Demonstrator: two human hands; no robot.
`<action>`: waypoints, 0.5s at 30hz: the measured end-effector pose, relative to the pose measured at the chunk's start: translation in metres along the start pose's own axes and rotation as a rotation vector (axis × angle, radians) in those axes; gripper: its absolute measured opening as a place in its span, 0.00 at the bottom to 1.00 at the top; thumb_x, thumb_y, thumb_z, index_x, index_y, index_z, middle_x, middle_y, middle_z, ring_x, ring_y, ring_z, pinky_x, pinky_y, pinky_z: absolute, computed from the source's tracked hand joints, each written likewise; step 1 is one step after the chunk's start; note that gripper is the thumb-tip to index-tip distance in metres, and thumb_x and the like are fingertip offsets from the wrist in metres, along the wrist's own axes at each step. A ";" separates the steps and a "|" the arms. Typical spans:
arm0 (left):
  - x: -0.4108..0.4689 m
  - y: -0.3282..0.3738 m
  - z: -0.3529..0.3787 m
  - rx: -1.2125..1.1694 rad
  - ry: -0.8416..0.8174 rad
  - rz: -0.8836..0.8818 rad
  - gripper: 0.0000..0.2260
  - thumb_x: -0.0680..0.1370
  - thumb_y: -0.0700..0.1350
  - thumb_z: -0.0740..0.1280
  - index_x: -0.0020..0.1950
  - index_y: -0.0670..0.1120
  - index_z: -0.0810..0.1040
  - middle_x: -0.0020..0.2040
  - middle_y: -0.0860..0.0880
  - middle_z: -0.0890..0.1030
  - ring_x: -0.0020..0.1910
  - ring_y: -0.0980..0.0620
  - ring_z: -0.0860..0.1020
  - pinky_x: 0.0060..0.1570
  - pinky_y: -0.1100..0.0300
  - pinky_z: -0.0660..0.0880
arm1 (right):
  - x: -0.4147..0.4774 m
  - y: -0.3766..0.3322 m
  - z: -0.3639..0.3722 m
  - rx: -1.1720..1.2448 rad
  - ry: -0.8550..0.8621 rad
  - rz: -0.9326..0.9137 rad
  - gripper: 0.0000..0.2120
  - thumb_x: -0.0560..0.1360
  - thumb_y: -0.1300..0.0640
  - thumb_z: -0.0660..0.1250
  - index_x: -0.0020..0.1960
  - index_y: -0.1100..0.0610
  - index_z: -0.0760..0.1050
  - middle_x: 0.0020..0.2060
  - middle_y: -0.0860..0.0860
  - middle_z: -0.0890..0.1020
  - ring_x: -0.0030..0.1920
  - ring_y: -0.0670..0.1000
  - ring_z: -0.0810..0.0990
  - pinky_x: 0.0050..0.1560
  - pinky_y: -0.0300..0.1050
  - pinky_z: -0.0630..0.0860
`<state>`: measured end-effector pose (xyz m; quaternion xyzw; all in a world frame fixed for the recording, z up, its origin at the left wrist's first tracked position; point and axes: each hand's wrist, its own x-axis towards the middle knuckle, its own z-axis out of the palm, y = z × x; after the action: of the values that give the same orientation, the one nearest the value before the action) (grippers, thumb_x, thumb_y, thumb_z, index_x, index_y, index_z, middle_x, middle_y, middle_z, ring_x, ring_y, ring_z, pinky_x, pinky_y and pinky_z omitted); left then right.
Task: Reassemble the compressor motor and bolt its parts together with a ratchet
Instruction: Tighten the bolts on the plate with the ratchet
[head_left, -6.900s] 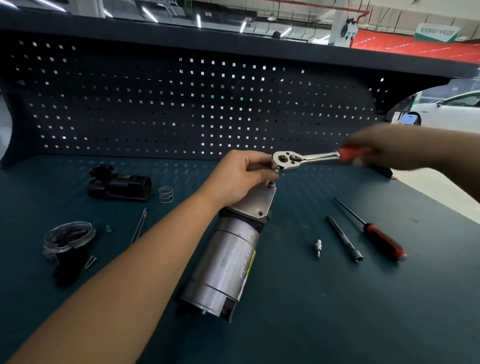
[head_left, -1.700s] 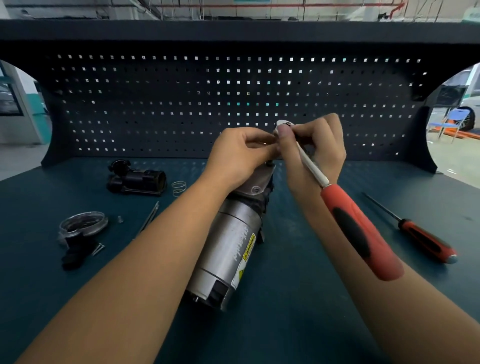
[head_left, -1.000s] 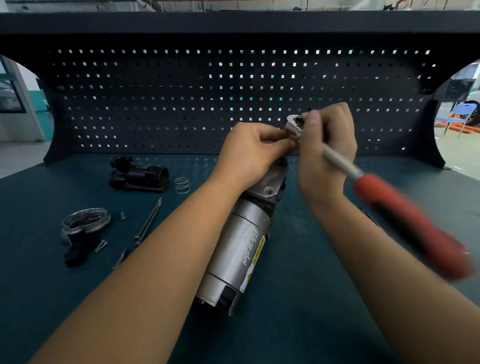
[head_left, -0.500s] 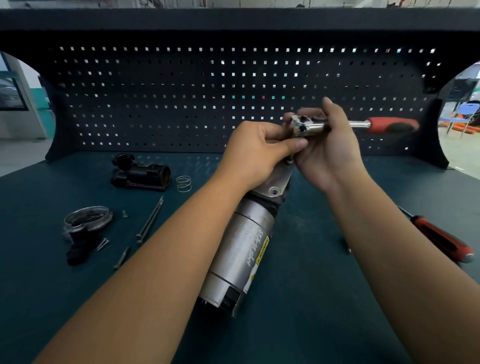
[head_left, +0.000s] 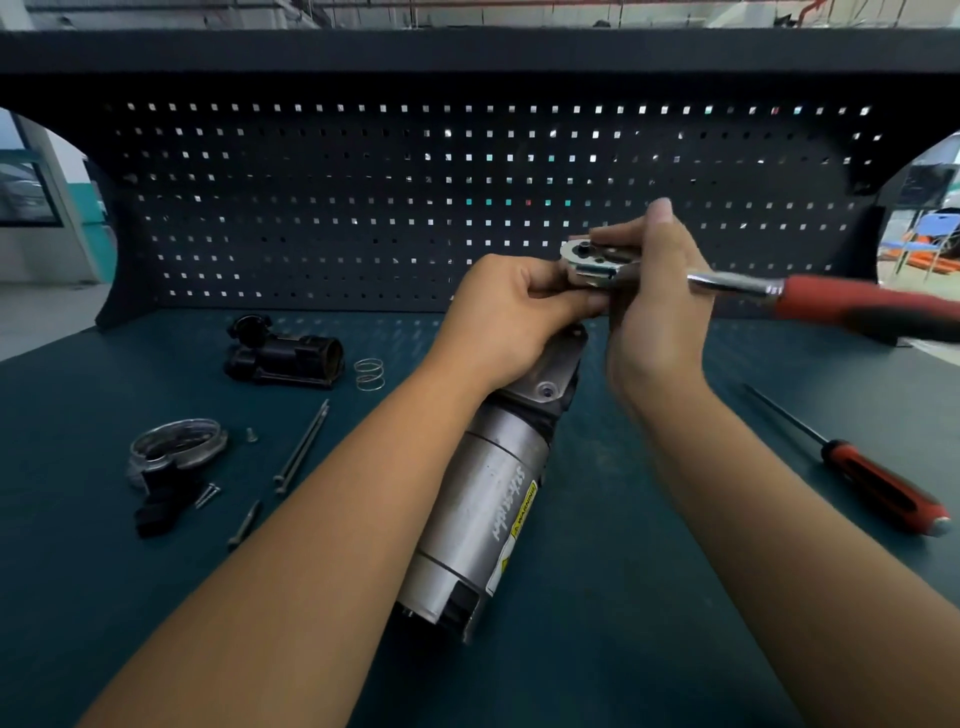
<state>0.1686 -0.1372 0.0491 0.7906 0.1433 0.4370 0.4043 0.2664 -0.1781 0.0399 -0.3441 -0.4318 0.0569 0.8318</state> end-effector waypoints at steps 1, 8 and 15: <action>0.000 -0.001 0.000 -0.017 -0.009 -0.008 0.08 0.73 0.38 0.71 0.49 0.50 0.82 0.40 0.63 0.82 0.37 0.68 0.78 0.44 0.72 0.74 | 0.005 -0.001 -0.002 0.100 -0.049 0.145 0.24 0.80 0.51 0.56 0.28 0.52 0.78 0.30 0.48 0.82 0.34 0.47 0.80 0.40 0.42 0.75; 0.001 0.001 0.001 0.025 0.043 -0.059 0.04 0.75 0.40 0.70 0.48 0.47 0.83 0.40 0.57 0.83 0.40 0.62 0.80 0.47 0.65 0.76 | 0.000 0.003 -0.004 -0.227 -0.042 -0.168 0.19 0.79 0.50 0.56 0.37 0.61 0.72 0.36 0.55 0.78 0.38 0.48 0.76 0.41 0.40 0.72; 0.000 0.002 0.002 0.023 0.125 -0.088 0.03 0.71 0.41 0.74 0.43 0.46 0.83 0.37 0.52 0.84 0.40 0.56 0.82 0.44 0.60 0.79 | -0.006 0.002 0.004 -0.389 0.082 -0.272 0.15 0.79 0.55 0.58 0.34 0.52 0.61 0.32 0.50 0.68 0.34 0.40 0.66 0.37 0.36 0.65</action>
<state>0.1699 -0.1389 0.0499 0.7593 0.2081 0.4655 0.4043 0.2597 -0.1768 0.0358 -0.4386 -0.4428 -0.1537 0.7668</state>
